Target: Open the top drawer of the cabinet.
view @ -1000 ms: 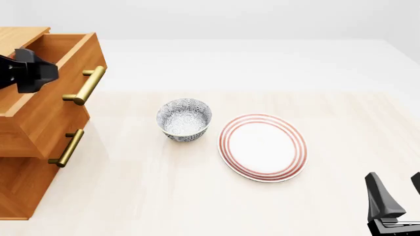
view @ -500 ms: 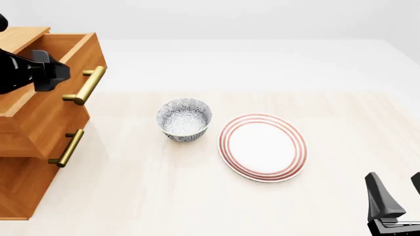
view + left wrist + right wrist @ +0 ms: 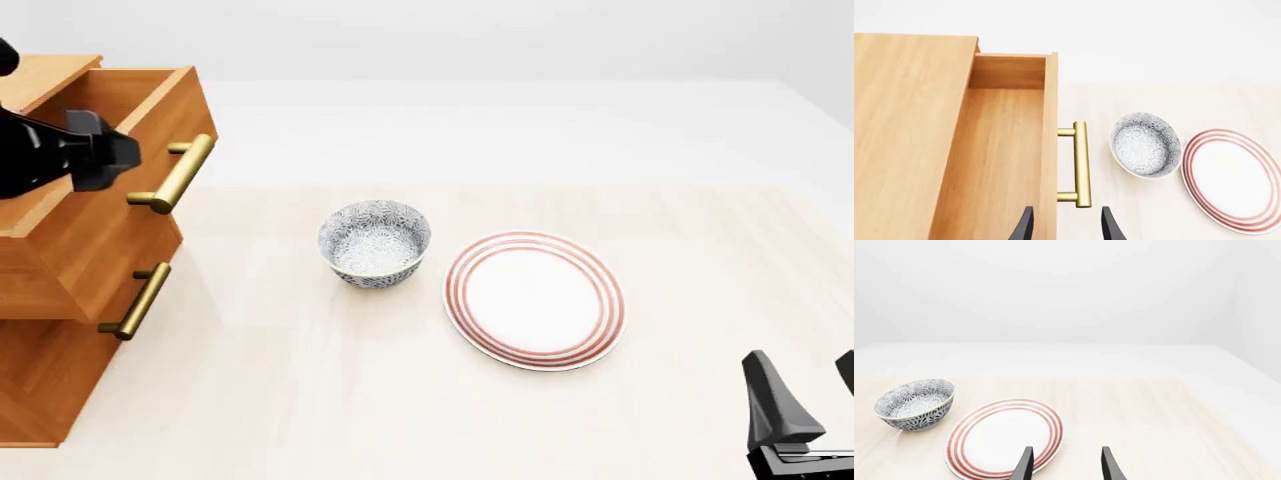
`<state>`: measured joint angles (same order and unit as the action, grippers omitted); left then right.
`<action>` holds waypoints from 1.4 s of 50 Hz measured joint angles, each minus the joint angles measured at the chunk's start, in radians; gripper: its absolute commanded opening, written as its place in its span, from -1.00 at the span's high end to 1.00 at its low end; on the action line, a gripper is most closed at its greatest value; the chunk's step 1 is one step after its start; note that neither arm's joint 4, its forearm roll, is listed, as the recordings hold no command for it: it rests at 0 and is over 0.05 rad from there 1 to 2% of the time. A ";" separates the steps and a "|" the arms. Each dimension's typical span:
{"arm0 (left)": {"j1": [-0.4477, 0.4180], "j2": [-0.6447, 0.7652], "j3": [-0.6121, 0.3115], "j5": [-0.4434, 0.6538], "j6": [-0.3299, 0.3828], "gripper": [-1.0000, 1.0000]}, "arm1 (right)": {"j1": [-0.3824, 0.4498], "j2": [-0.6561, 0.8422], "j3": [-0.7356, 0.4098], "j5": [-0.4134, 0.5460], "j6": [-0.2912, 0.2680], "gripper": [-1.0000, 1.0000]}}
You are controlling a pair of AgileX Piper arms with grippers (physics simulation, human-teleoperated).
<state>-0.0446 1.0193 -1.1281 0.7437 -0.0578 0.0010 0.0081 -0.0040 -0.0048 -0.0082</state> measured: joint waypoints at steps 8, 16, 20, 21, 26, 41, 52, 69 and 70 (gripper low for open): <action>-0.005 0.016 0.017 -0.025 -0.009 -1.00 | 0.000 0.000 0.000 0.000 0.000 -1.00; -0.013 0.031 0.036 -0.050 -0.019 -1.00 | 0.000 0.000 0.000 0.000 0.000 -1.00; -0.016 0.037 0.044 -0.061 -0.025 -1.00 | 0.000 0.000 0.000 0.000 0.000 -1.00; -0.017 0.039 0.046 -0.064 -0.027 -1.00 | 0.000 0.000 0.000 0.000 0.000 -1.00; -0.024 0.048 0.052 -0.074 -0.032 -1.00 | 0.000 0.000 0.000 0.000 0.000 -1.00; -0.042 0.065 0.066 -0.096 -0.041 -1.00 | 0.000 0.000 0.000 0.000 0.000 -1.00; -0.067 0.071 0.062 -0.092 -0.041 -1.00 | 0.000 0.000 0.000 0.000 0.000 -1.00; -0.102 0.075 0.054 -0.080 -0.034 -1.00 | 0.000 0.000 0.000 0.000 0.000 -1.00; -0.104 0.075 0.053 -0.079 -0.034 -1.00 | 0.000 0.000 0.000 0.000 0.000 -1.00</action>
<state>-0.1485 1.0944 -1.0748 0.6647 -0.0918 0.0010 0.0082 -0.0040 -0.0048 -0.0082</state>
